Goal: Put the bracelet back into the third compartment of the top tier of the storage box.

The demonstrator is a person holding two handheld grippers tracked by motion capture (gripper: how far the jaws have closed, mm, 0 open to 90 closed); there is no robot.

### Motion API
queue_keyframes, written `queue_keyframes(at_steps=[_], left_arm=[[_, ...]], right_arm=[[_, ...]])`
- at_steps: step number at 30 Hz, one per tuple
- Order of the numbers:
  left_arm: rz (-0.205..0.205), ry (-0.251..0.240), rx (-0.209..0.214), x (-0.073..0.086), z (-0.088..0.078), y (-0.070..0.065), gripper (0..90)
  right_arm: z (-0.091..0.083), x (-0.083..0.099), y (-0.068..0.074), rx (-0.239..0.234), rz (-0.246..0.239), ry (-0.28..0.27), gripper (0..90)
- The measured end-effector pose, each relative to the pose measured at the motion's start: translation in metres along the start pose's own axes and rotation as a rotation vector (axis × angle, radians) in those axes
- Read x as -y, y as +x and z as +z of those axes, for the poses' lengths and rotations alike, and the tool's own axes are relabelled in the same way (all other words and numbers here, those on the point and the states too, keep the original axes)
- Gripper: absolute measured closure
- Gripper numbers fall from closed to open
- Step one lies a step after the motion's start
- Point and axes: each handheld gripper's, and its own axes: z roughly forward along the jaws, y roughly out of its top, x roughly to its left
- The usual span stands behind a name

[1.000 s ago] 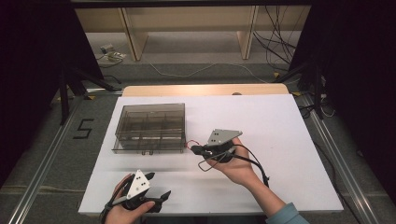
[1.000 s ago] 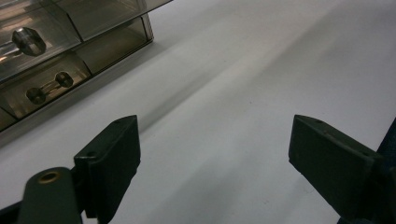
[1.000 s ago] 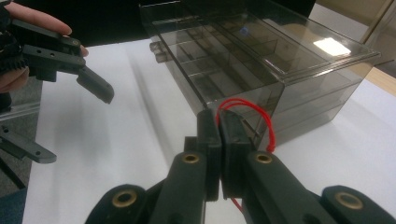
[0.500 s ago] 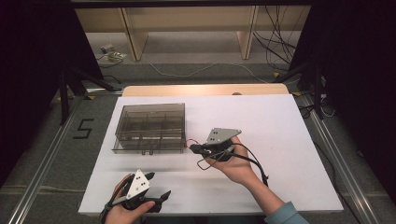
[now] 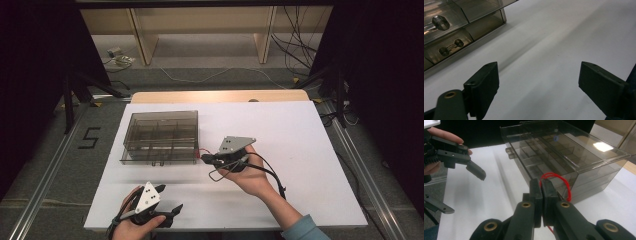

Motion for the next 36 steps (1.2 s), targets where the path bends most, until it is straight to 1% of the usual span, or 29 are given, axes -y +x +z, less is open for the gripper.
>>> queue_keyframes(at_steps=[12, 36], left_arm=[[0.002, -0.001, -0.002, 0.000, 0.000, 0.000, 16.5], [0.004, -0.002, -0.002, 0.000, 0.000, 0.000, 16.5]], right_arm=[[0.005, -0.006, 0.001, -0.009, 0.001, 0.002, 88.4], [0.014, -0.019, 0.003, -0.025, -0.019, 0.014, 88.4]])
